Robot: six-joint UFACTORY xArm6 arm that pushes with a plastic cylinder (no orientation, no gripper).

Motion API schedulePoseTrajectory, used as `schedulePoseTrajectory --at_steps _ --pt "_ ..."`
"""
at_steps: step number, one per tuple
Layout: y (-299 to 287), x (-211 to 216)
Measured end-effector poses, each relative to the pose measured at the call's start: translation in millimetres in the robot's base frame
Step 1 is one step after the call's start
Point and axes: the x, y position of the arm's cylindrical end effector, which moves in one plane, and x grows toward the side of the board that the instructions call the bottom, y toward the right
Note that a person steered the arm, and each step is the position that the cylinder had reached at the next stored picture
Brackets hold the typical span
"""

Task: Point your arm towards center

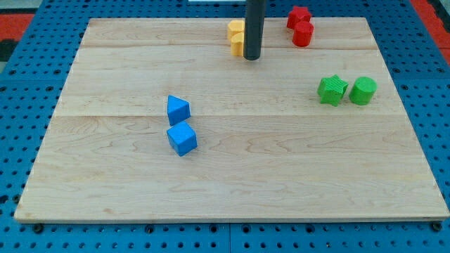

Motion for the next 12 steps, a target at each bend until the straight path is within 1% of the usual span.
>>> schedulePoseTrajectory --at_steps 2,3,4,5,6,7,8,11,12 --pt "-22.6 -8.0" --pt "-22.7 -2.1" --pt "-19.5 5.1" --pt "-13.4 35.1" --pt "-7.2 34.9" --pt "26.8 35.0" --pt "32.6 35.0" --pt "32.4 41.8" --pt "18.1 64.9"
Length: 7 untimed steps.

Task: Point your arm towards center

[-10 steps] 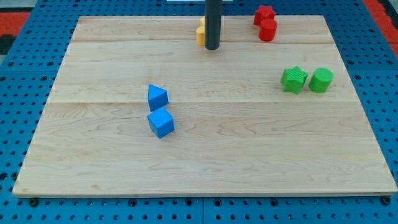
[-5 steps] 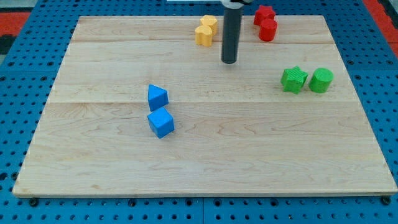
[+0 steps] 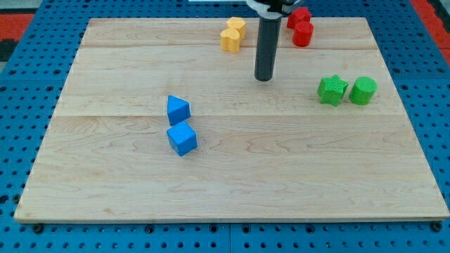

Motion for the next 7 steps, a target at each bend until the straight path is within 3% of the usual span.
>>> schedulePoseTrajectory --at_steps 6,7 --pt "-11.9 35.3" --pt "-11.1 70.5"
